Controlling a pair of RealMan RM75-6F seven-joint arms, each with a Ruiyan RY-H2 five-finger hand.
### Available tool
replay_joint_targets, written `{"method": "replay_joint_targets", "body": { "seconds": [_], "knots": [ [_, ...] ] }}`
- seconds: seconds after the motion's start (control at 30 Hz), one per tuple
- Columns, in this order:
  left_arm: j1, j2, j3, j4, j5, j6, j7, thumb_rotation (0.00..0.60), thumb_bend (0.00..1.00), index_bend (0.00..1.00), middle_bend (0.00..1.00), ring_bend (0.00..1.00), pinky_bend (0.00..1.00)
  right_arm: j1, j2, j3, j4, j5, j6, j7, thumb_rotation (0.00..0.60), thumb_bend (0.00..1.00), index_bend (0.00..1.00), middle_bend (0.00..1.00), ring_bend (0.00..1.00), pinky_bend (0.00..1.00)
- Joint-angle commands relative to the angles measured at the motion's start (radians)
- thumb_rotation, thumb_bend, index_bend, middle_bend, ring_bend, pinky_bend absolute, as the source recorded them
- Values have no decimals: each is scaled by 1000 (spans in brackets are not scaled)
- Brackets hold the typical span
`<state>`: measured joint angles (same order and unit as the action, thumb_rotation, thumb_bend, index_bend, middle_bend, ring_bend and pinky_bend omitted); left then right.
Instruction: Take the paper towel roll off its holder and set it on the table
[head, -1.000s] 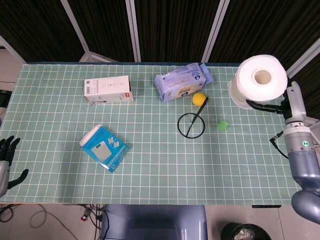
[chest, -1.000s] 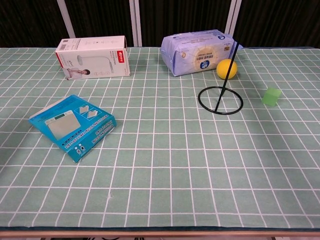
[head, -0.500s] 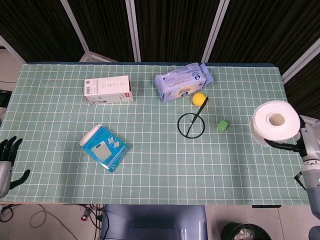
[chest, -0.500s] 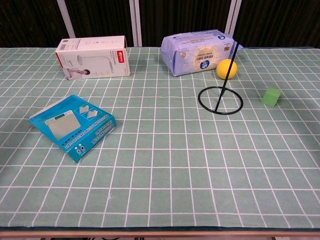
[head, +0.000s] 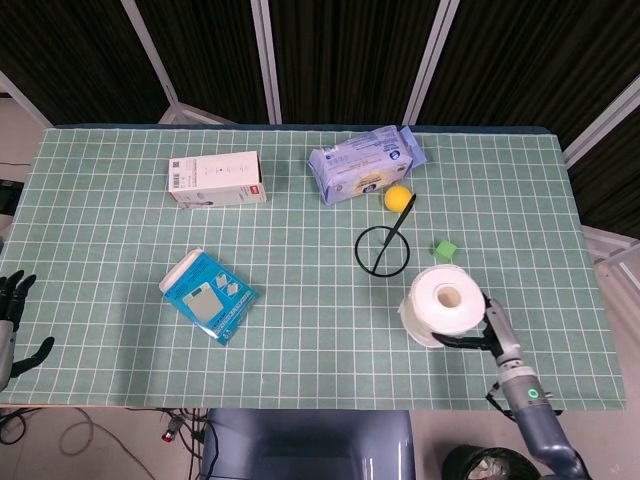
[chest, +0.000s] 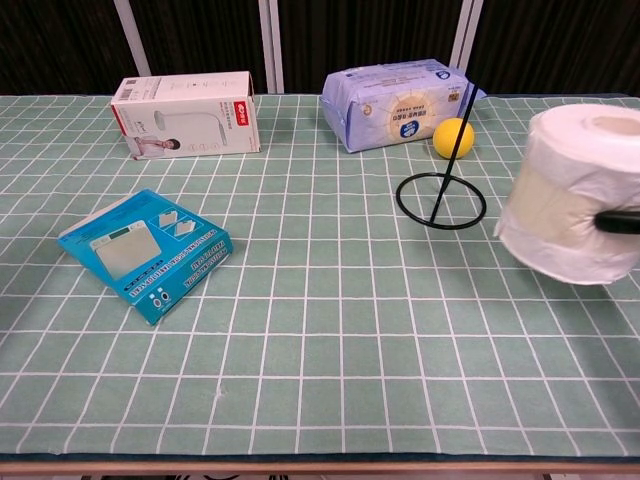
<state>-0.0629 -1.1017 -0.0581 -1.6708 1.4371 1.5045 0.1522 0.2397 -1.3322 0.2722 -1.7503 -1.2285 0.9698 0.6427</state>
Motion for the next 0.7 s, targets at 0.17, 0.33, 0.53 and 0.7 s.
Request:
{"method": "replay_joint_targets", "body": {
  "seconds": [0.17, 0.33, 0.53, 0.7],
  "knots": [
    [-1, 0, -2, 0, -4, -1, -1, 600, 241, 80, 0, 0, 0, 67, -180, -29, 126, -10, 7, -17, 600, 0, 290, 297, 304, 201],
    [-1, 1, -3, 1, -5, -2, -4, 600, 241, 80, 0, 0, 0, 93, -268, -41, 196, -10, 14, -52, 600, 0, 290, 297, 299, 179],
    [0, 4, -5, 2, -8, -1, -11, 600, 241, 81, 0, 0, 0, 109, -300, -60, 239, -9, -7, -56, 600, 0, 167, 161, 123, 24],
    [0, 5, -4, 2, -6, -2, -10, 600, 241, 84, 0, 0, 0, 138, -247, -78, 218, -25, -102, -6, 600, 0, 0, 0, 0, 0]
  ]
}}
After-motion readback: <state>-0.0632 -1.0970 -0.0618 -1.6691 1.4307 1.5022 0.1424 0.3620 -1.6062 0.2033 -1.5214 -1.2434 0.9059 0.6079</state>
